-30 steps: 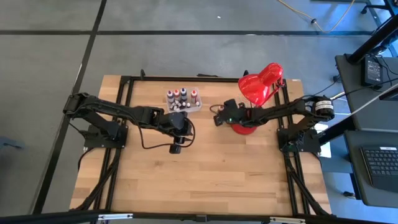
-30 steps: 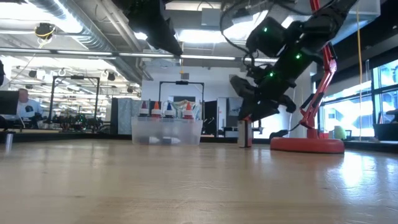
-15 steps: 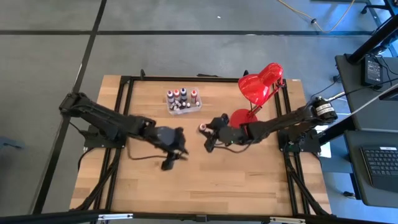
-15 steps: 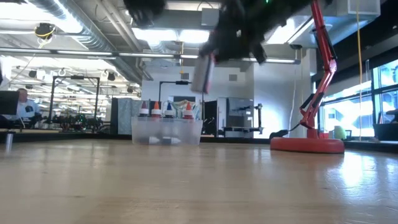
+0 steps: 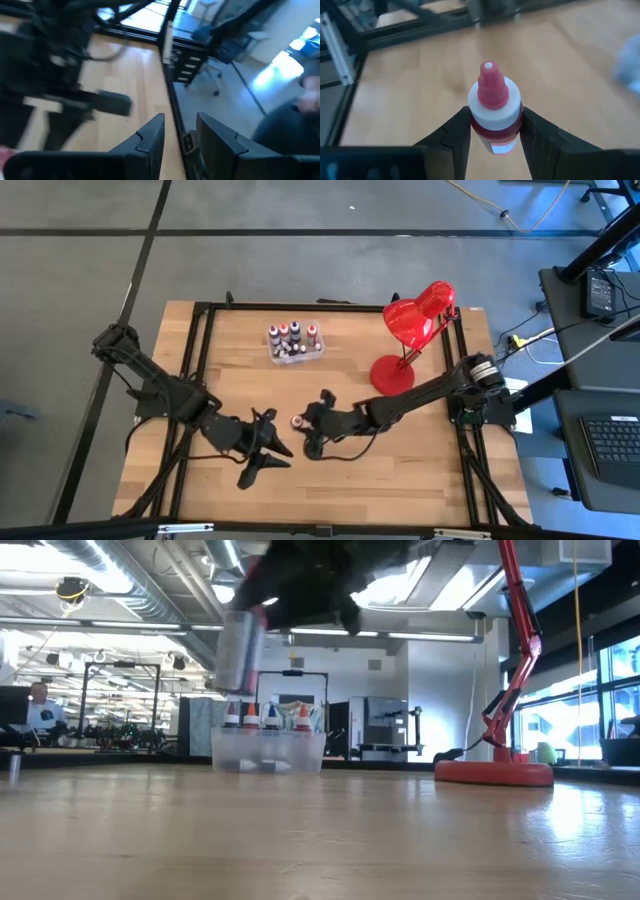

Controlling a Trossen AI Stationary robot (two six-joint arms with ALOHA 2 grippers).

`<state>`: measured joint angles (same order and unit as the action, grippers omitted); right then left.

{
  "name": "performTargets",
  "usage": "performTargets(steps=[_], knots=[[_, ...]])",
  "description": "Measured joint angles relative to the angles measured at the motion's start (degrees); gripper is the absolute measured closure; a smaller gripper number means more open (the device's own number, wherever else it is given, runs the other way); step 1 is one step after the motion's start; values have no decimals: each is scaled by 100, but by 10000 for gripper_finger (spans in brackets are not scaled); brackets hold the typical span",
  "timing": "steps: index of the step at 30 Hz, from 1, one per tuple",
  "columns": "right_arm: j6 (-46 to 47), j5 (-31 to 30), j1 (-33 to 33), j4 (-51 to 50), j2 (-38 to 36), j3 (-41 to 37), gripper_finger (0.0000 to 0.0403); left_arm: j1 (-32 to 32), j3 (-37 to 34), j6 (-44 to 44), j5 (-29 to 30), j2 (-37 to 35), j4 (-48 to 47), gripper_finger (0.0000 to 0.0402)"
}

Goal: Pick & Place food coloring
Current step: Put the large pink food coloring bottle into the transparent bin

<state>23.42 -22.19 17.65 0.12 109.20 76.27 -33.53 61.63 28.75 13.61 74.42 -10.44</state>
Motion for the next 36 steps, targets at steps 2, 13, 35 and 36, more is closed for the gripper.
performTargets(steps=[2,13,35,36], knots=[[55,170,0,-205,243,281,254,-115,0,130,354,23,-28,294],[-144,592,5,-371,999,660,252,-276,4,210,990,85,-22,292],[-147,556,-11,-253,1153,654,219,-276,4,201,989,85,-73,293],[-149,573,-11,-253,1153,654,215,-276,4,201,989,85,-72,292]])
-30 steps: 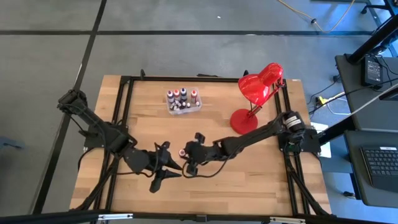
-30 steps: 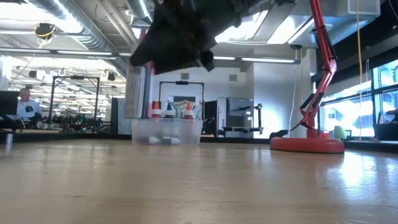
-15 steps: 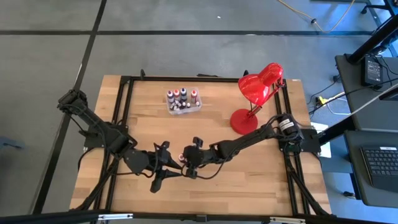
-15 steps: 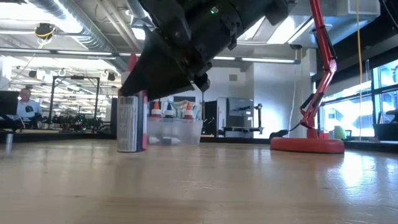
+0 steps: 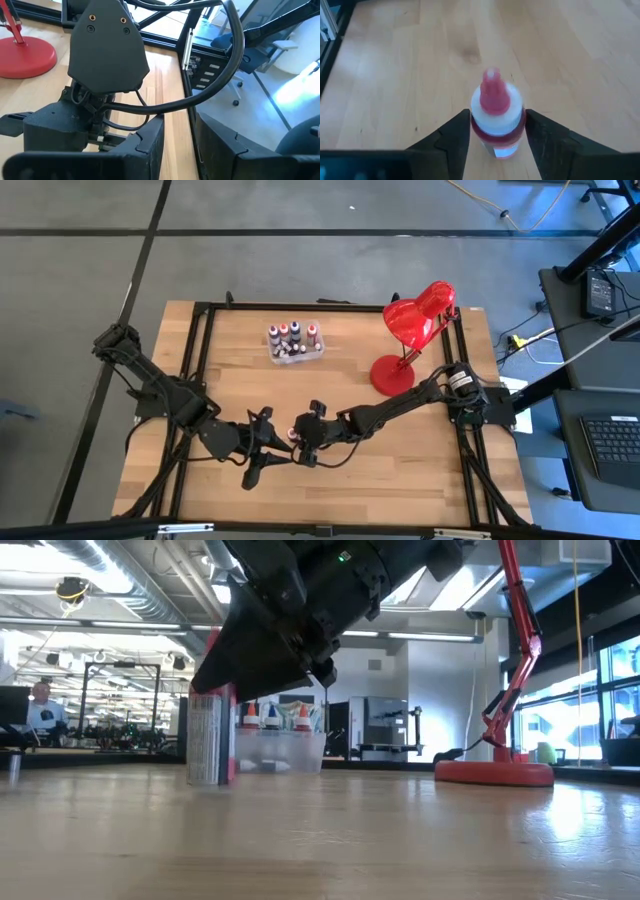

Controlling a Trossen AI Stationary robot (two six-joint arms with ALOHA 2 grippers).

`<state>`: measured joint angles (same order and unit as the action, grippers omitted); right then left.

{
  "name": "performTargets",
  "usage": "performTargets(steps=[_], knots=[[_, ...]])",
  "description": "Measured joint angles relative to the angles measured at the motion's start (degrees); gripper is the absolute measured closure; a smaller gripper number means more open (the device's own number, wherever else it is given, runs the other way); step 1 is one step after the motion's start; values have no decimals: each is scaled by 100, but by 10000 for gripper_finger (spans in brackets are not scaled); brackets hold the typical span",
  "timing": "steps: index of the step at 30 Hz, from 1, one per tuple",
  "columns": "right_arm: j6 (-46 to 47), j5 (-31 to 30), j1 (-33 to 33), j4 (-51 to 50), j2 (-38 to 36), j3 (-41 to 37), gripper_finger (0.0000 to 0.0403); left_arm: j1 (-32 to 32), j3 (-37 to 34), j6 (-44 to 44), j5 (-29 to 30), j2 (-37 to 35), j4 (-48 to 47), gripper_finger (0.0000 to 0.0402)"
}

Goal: Pick & Place food coloring
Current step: Put the large pink food coloring bottle into the transparent bin

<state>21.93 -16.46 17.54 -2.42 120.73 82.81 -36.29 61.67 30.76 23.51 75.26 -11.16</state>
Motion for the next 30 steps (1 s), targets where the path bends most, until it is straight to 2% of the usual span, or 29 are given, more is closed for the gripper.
performTargets(steps=[8,12,18,23,26,30], knots=[[-119,8,-20,-22,-4,0,185,0,0,-2,2,0,-108,293],[-284,18,-44,-341,-253,-11,177,0,0,-2,4,-2,-207,294],[-643,4,13,-1021,-892,-2,176,23,0,-4,36,-4,-561,291],[-1032,12,198,-1856,-1369,-2,176,119,0,-419,-48,-4,-1402,294],[-1010,14,238,-2606,-1634,-8,176,196,0,-733,-62,-4,-1708,294],[-670,-84,275,-3359,-2070,-265,176,314,0,-1091,-54,-4,-1600,291]])
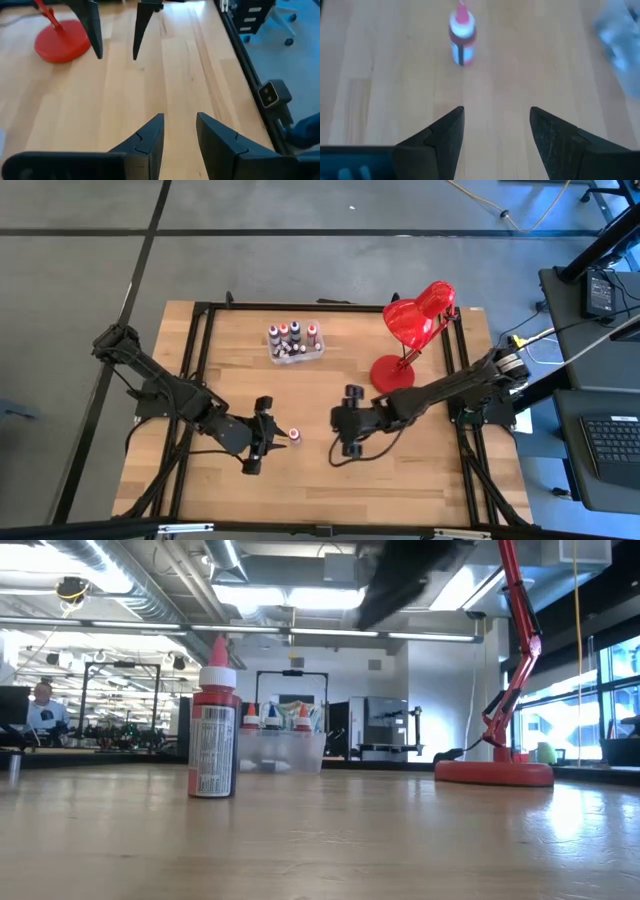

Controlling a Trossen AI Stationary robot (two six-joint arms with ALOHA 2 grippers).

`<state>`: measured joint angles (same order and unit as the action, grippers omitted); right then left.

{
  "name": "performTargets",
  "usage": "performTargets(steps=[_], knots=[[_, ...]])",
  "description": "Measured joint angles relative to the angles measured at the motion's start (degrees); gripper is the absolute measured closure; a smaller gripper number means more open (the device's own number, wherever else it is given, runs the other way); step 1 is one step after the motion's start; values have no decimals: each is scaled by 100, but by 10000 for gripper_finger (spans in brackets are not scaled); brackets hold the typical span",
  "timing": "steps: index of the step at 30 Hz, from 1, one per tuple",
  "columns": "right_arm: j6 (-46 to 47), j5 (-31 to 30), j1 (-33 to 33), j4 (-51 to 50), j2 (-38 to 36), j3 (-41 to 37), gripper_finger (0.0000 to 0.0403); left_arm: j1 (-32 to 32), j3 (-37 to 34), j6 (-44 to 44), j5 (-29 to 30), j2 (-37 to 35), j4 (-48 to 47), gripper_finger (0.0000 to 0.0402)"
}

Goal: Pick & Place food coloring
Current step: Put the large pink food coloring bottle into the transparent bin

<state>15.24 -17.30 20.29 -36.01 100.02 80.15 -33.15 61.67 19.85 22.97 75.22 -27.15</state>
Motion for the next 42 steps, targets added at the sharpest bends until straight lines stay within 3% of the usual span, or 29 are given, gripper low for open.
performTargets(steps=[8,16,21,27,32,42], knots=[[991,-918,344,1034,-1181,-1476,176,426,0,-323,-394,0,-6,278],[1597,-1629,472,2255,-1900,-2543,176,1114,0,-516,-468,5,-581,191],[1783,-1674,429,2493,-1925,-2767,176,1462,-10,-122,-495,58,-729,148],[1900,-1672,427,2399,-1923,-2795,176,1573,-9,436,-570,61,-634,145],[1902,-1674,414,2395,-1923,-2795,176,1473,-32,-334,-1212,324,-550,150],[1904,-1668,409,2378,-1918,-2795,176,1364,-37,-554,-1298,1210,-294,150]])
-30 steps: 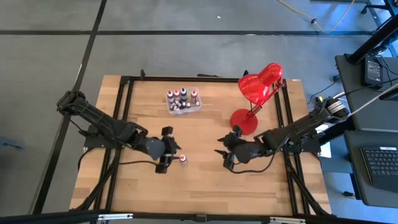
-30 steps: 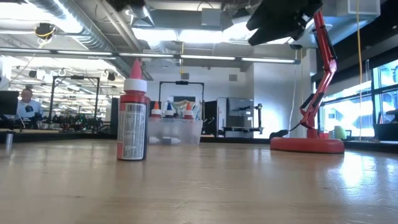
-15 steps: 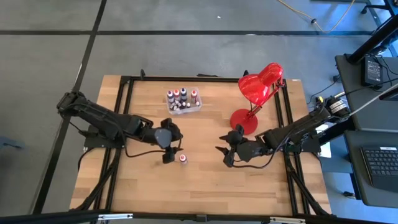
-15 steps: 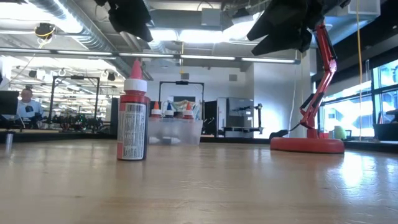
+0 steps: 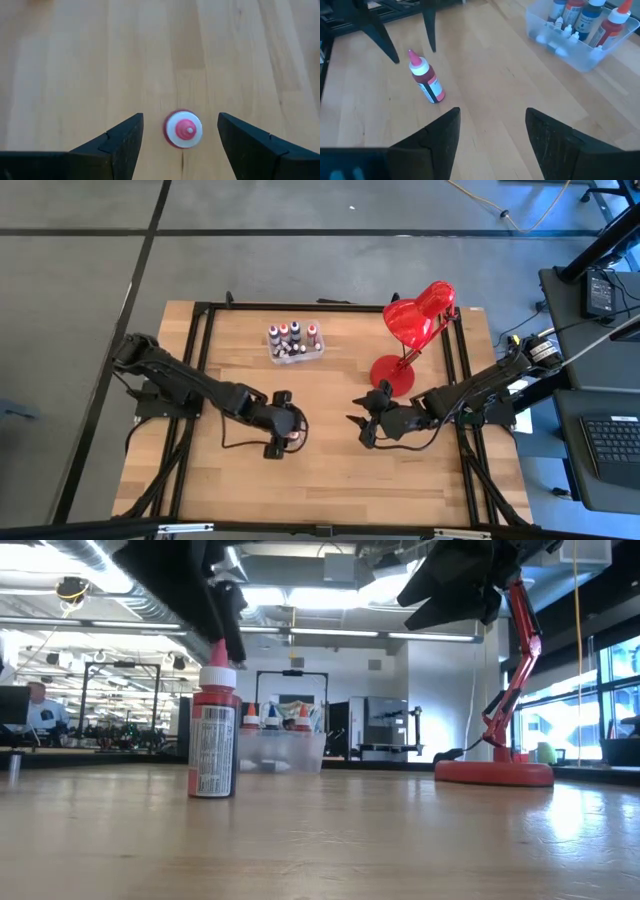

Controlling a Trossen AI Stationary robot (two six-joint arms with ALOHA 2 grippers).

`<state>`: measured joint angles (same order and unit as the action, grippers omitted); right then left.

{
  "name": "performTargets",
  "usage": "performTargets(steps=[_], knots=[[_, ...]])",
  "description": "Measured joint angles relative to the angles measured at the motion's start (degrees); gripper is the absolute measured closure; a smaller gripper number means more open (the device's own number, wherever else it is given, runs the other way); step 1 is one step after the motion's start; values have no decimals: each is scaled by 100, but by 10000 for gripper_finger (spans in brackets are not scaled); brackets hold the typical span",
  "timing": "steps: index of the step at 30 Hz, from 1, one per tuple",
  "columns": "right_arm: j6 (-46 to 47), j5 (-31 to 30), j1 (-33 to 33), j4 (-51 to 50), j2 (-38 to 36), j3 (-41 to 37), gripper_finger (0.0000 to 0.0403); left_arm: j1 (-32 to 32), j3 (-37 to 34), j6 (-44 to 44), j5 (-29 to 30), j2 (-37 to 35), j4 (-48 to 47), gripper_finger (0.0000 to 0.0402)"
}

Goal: Pick & Place food coloring
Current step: Put the large pink food coloring bottle into the transparent bin

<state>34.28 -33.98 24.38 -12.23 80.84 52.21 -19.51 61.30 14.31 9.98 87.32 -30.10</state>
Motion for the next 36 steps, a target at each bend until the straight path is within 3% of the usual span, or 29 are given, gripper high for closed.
performTargets(steps=[16,29,36], knots=[[-6,13,0,-13,2,2,176,0,-7,-9,-224,720,-9,153],[-22,7,0,-125,2,2,176,-1,-7,-9,-174,725,-3,249],[2,7,0,-295,7,2,176,24,253,162,-41,647,-192,257]])
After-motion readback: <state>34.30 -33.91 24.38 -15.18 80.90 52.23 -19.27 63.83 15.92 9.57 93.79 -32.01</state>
